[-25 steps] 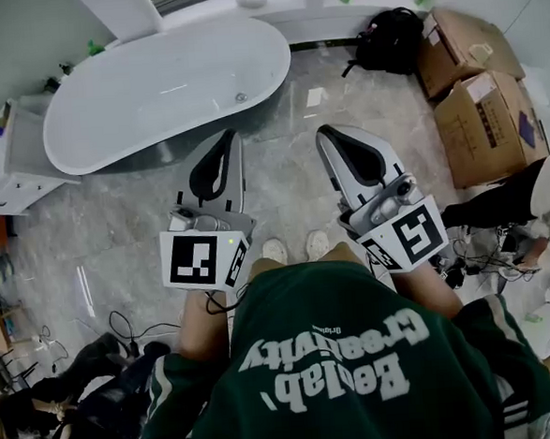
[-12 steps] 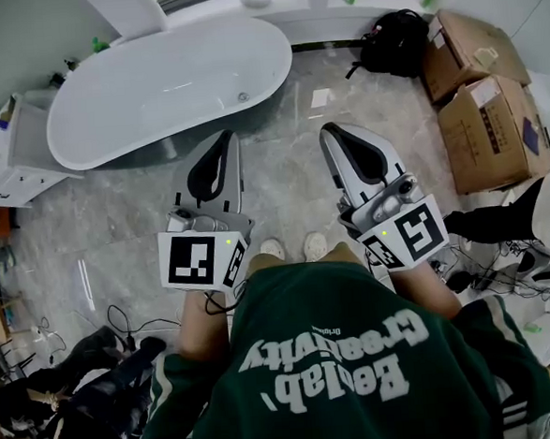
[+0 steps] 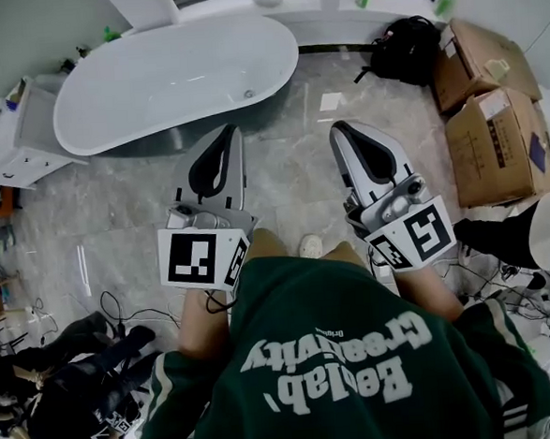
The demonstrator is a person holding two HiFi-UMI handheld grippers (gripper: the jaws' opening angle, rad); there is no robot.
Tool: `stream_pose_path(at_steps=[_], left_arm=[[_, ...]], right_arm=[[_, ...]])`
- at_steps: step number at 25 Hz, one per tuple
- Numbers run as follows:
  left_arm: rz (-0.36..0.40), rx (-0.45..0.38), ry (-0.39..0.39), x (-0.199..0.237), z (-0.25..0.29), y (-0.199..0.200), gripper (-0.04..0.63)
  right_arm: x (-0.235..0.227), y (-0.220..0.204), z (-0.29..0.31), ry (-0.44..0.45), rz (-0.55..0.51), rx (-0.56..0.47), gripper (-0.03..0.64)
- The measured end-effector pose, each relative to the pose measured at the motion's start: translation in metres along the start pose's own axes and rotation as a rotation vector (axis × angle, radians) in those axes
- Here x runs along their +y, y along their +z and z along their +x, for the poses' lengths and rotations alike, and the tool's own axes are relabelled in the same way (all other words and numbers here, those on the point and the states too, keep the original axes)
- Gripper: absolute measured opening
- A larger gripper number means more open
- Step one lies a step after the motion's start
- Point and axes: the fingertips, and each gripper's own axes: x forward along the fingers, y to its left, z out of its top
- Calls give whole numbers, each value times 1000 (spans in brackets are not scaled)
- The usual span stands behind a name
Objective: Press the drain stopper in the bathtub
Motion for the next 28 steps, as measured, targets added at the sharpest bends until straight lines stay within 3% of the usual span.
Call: stream_pose_path(at_steps=[7,18,28], left_arm=[[10,12,33,6,0,1,5],[50,-18,11,19,31,-6,5],[69,-8,27,83,95,-26,5]], right_arm=[[-7,-6,0,9,19,5,11],[-25,-17,21,7,-4,-12,11],[-70,-44,78,-22,-27,34,11]])
